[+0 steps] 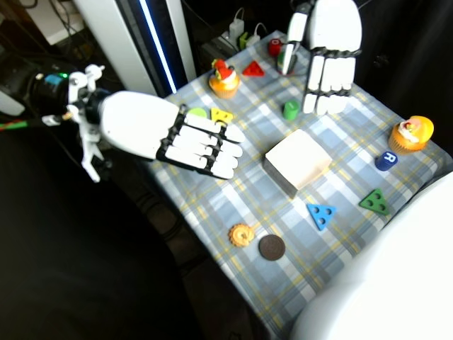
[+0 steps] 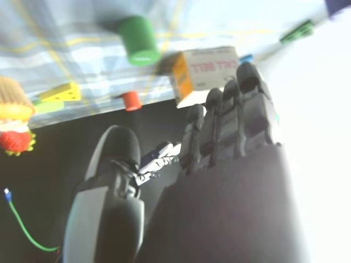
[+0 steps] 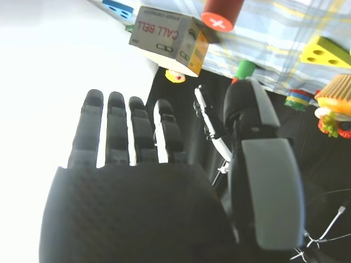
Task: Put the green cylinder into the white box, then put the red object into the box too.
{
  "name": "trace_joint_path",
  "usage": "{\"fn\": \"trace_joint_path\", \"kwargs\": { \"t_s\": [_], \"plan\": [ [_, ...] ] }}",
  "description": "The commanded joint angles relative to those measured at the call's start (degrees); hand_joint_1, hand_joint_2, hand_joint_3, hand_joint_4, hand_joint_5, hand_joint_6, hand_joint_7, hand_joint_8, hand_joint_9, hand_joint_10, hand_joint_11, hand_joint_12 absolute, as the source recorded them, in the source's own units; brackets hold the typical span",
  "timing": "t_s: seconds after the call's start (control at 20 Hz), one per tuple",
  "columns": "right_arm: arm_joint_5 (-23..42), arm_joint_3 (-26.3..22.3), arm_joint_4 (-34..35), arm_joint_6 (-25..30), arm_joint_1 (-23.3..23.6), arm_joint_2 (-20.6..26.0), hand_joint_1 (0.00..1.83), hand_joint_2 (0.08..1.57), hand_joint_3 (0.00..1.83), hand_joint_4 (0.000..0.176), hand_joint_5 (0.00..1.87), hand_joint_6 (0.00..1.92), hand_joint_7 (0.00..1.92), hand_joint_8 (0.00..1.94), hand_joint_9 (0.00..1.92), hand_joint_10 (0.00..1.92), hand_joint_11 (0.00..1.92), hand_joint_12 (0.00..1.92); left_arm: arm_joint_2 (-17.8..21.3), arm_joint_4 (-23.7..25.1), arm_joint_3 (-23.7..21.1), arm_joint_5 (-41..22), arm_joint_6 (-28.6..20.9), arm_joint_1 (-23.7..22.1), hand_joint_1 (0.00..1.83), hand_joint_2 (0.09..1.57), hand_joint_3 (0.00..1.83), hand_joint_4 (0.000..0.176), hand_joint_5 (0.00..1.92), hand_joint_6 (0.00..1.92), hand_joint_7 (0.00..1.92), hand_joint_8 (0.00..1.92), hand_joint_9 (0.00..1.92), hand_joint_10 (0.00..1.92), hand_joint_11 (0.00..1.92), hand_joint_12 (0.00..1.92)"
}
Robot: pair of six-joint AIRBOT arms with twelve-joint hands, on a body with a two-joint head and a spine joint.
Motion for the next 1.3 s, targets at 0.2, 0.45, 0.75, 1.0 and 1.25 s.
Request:
{"fn": "trace_joint_path", "kwargs": {
  "t_s": [0.2,0.45,0.75,1.0,1.25],
  "plan": [
    [7.1,0.0,0.8,-0.3,1.1,-0.1,0.51,1.23,0.00,0.000,0.00,0.00,0.05,0.00,0.00,0.29,0.00,1.26,0.0,-0.1,0.2,-5.1,-0.2,0.6,0.93,0.99,0.00,0.086,0.25,0.06,0.25,0.03,0.00,0.57,0.00,1.47],
    [7.4,0.0,1.2,-0.2,0.9,-0.3,0.48,1.23,0.00,0.000,0.00,0.00,0.05,0.00,0.00,0.40,0.00,1.61,-1.9,-5.6,1.0,-5.3,6.6,2.3,0.97,1.07,0.00,0.076,0.28,0.37,0.40,0.11,0.00,0.95,0.00,1.58],
    [7.7,0.0,1.4,0.0,0.8,-0.3,0.52,1.23,0.00,0.000,0.00,0.00,0.03,0.01,0.00,0.29,0.00,1.32,-4.0,-14.4,1.3,-7.3,18.1,4.1,0.98,1.13,0.00,0.036,0.12,0.95,0.29,0.60,0.00,1.13,0.00,1.69],
    [7.9,0.0,1.5,0.1,0.7,-0.3,0.48,1.22,0.00,0.000,0.01,0.00,0.07,0.01,0.00,0.44,0.00,1.64,-4.4,-14.5,1.5,-8.3,18.3,4.0,0.97,1.13,0.00,0.067,0.13,1.05,0.18,0.81,0.00,1.14,0.00,1.85],
    [8.3,0.0,1.5,0.4,0.7,-0.3,0.46,1.24,0.00,0.000,0.00,0.00,0.03,0.00,0.00,0.30,0.00,1.46,-5.1,-14.8,1.8,-8.4,19.2,4.3,1.02,1.10,0.00,0.087,0.14,1.19,0.20,0.81,0.00,1.18,0.00,1.82]
  ]
}}
